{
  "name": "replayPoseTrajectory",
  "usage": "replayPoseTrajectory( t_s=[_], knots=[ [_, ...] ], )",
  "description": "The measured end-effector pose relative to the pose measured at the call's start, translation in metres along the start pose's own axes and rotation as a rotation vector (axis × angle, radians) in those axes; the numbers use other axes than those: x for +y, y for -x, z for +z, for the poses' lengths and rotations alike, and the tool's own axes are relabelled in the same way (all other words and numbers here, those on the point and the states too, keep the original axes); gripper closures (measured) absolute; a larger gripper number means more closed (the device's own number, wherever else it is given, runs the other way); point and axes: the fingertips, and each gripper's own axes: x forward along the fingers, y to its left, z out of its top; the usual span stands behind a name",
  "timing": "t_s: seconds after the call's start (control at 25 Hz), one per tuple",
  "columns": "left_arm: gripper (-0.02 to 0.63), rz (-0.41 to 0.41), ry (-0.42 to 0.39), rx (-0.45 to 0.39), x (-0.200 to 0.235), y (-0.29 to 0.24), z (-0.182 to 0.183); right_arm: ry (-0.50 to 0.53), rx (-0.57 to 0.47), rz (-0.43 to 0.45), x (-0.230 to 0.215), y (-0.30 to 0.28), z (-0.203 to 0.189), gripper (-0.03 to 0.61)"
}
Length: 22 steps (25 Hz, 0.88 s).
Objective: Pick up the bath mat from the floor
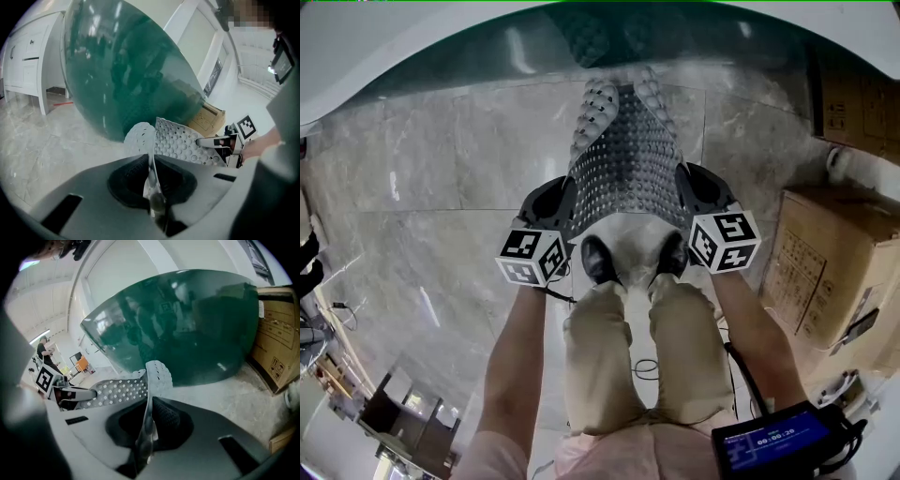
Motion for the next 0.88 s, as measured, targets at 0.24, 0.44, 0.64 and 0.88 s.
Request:
replayPoseTrajectory(
  t_s=[0.24, 0.44, 0.64, 0.88],
  knots=[
    [0.575, -0.009, 0.003, 0.014, -0.025, 0.032, 0.019, -0.014, 0.003, 0.021, 0.023, 0.032, 0.023, 0.552],
    [0.575, -0.019, 0.003, 0.013, -0.044, 0.061, 0.044, -0.006, -0.001, 0.046, 0.05, 0.057, 0.047, 0.551],
    [0.575, -0.023, 0.009, 0.002, -0.063, 0.09, 0.073, -0.011, -0.011, 0.058, 0.072, 0.089, 0.075, 0.551],
    [0.575, -0.038, 0.006, -0.023, -0.089, 0.133, 0.115, -0.01, -0.034, 0.068, 0.104, 0.127, 0.116, 0.551]
  ],
)
